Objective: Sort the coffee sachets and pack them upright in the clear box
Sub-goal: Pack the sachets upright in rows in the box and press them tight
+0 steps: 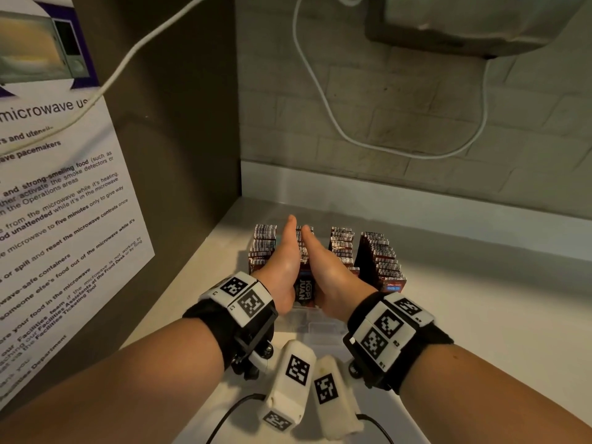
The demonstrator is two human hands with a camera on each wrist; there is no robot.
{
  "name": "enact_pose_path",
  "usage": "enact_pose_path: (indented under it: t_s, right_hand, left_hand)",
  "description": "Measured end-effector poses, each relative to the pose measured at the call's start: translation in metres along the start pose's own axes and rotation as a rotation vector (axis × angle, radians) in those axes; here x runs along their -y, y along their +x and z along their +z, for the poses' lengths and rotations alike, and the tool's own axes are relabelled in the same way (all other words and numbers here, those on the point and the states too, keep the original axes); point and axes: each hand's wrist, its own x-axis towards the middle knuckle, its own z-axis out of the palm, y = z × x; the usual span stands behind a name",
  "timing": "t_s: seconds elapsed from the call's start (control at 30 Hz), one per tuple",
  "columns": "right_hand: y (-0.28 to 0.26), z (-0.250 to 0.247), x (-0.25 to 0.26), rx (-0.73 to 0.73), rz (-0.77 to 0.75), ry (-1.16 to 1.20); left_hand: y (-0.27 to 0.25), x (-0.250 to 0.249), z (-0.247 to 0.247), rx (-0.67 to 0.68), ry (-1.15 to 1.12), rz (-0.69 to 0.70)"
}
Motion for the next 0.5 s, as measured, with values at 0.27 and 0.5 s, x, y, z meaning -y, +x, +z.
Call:
enact_pose_path:
  t_s: [0.27, 0.5]
  right_hand:
    - [0.001, 0.000, -0.001, 0.015, -0.006, 0.031]
    - [-0.004, -0.004, 0.010, -0.120, -0.200, -0.129]
  left_hand:
    - [-0.001, 0.002, 0.000, 0.012, -0.018, -0.007]
    - [-0.018, -0.011, -0.003, 0.050, 0.026, 0.084]
